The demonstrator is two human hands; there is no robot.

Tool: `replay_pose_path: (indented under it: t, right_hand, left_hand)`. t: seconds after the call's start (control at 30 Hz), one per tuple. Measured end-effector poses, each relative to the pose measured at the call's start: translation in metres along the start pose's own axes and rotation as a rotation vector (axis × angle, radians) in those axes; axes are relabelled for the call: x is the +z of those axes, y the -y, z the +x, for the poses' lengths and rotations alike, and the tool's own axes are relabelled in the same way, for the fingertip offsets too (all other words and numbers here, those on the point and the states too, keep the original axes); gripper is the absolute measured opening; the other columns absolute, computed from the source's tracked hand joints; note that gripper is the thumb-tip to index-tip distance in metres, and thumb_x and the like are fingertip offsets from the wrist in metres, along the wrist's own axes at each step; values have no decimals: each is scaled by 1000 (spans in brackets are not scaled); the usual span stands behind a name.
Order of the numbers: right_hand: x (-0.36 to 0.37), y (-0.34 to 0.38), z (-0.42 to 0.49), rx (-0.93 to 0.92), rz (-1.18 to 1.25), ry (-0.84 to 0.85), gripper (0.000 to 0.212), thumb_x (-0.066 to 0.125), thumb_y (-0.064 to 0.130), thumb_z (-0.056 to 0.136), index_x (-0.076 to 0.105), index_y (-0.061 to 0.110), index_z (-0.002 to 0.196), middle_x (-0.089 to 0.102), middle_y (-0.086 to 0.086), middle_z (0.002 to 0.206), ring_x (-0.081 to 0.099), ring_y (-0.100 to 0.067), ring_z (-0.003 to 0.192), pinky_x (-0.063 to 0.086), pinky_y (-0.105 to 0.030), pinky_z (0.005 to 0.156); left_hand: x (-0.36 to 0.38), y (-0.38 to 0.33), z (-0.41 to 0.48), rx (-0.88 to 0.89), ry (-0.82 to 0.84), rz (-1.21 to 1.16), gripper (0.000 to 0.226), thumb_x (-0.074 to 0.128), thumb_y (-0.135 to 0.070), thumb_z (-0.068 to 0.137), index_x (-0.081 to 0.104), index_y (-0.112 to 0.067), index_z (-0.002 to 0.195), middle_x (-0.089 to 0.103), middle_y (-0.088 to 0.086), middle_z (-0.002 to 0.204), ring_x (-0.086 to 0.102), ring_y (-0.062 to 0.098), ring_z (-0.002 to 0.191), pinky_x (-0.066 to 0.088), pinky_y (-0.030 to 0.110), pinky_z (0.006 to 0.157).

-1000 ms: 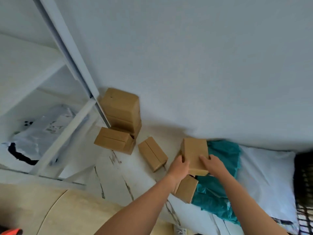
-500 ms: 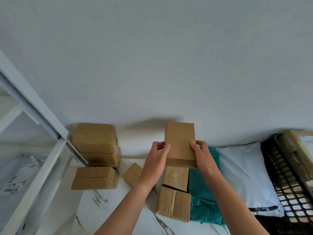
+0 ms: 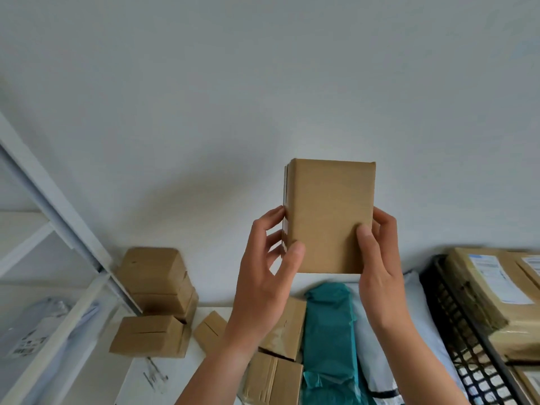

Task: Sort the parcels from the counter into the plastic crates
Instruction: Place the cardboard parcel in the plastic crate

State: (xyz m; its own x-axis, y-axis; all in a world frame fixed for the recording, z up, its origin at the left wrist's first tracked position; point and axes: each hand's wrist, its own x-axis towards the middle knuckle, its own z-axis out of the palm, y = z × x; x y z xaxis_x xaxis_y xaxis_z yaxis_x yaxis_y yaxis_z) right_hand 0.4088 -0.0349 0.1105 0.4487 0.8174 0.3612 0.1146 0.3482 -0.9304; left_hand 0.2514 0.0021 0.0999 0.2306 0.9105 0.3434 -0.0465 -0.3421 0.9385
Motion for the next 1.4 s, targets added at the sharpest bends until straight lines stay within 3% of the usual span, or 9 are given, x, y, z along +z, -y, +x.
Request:
replay_pose_path:
  t: [0.2,0.33,0.5,0.67,0.83,0.97,1.07,1.2,1.4]
  right_hand:
    - [23,15,-24,-216,-359,36,53,63,55,89,45,37,135,38,14,144,51,-6,128,52,-17,89]
    - [59,16,-38,-348,-545,98,58,67,54,88,42,39,138,28,12,152,50,-14,126,56,-42,93]
    - [59,11,-31,-238,-311,64,52,63,49,93,43,36,140,39,15,150,50,-4,132,50,-15,93]
    - [36,3,-24,-1,82,21,34,49,44,100,53,31,132,66,18,126,63,-2,116,52,-22,90]
    - [41,0,-21,93,69,-43,26,57,53,102,58,28,110,67,7,112,63,-11,104,51,-43,96]
    - [49,15,-17,145,60,18,61,56,73,93,64,16,112,69,10,104,64,-17,93,54,-40,83]
    - [45,23,-15,116,84,58,74,53,90,79,77,32,117,72,3,122,65,-17,98,52,-41,81]
    - [45,40,-15,-11,-61,105,50,52,69,90,67,43,130,68,11,134,64,-13,122,52,-46,103]
    - [57,60,-15,-44,-18,135,47,62,61,88,61,41,131,71,8,131,68,-15,121,58,-48,99]
  left_hand:
    - [-10,13,-3,-180,-83,-505,41,41,-27,107,56,-14,143,67,13,135,64,28,126,58,37,96]
    - [-23,16,-5,-298,-198,-742,42,29,-23,111,66,-14,131,72,10,121,68,24,113,60,30,84]
    - [-36,6,-2,-170,-201,-400,41,42,-35,106,60,-23,141,71,0,131,65,16,124,57,33,96]
    - [-37,-13,-9,22,-110,83,42,54,-52,100,54,-45,141,62,-28,134,60,-8,120,55,12,87]
    - [-45,-11,-5,40,-67,112,46,52,-55,98,51,-45,144,56,-31,140,58,-7,123,55,12,88]
    - [-63,-12,5,-96,-60,26,50,30,-72,101,55,-46,136,61,-22,130,64,0,108,58,18,82]
    - [-75,-21,8,-77,-114,25,51,24,-68,97,59,-43,123,60,-16,110,60,2,95,51,13,75]
    - [-81,-42,7,73,-137,168,29,29,-64,99,55,-60,112,47,-18,127,53,-2,120,49,5,81]
    - [-78,-64,2,100,-96,30,36,33,-50,108,54,-35,133,68,-27,121,65,-4,115,54,10,76]
